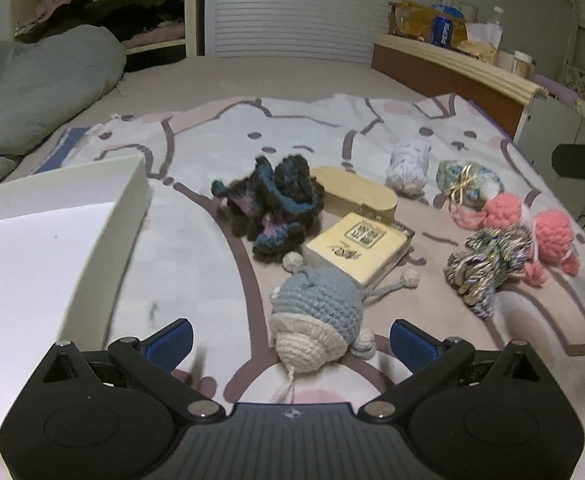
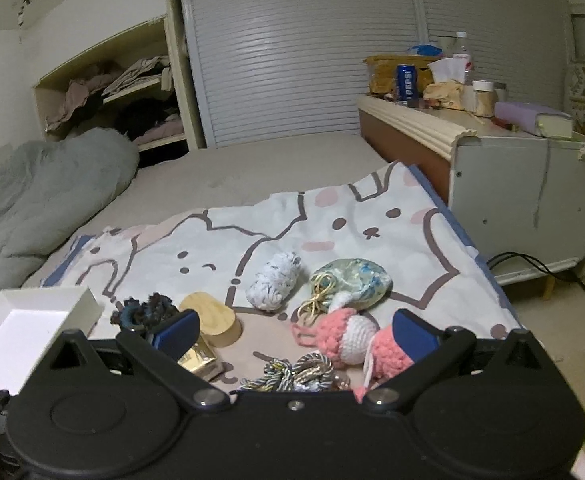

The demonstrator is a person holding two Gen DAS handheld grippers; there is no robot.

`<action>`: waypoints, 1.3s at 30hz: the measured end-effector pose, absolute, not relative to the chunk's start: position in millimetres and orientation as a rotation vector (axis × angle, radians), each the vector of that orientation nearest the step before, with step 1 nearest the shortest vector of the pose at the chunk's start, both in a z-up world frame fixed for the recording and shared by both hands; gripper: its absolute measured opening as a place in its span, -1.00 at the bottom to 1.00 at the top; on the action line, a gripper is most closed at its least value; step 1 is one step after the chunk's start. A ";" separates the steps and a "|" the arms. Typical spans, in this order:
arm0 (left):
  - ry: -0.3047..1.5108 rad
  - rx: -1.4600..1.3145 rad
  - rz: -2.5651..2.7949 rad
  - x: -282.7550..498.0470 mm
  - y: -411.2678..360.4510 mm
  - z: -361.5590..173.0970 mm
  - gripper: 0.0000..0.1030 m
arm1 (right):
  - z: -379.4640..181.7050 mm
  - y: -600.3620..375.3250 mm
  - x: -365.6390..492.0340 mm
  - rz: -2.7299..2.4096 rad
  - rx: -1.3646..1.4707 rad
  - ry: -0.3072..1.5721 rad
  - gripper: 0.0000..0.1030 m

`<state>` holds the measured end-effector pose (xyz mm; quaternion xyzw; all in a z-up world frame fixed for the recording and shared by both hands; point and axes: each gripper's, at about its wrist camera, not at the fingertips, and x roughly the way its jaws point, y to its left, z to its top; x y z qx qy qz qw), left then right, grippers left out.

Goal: Organize objects
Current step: 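Grasp the blue-white crochet doll with left gripper while right gripper grasps the braided rope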

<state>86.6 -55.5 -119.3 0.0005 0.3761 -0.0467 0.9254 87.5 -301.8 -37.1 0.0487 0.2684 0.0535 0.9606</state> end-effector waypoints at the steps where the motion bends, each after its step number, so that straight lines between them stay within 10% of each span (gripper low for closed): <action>1: 0.771 0.000 -0.097 88.6 -56.0 -122.7 1.00 | -41.7 -301.1 90.1 0.109 0.082 0.549 1.00; 21: 0.834 -0.008 -0.132 94.3 -51.4 -145.5 0.99 | -94.2 -297.9 125.5 0.340 0.012 0.711 0.86; 39: 0.804 0.005 -0.245 103.8 -55.9 -124.3 0.03 | -103.2 -297.9 142.6 0.179 0.101 0.818 0.79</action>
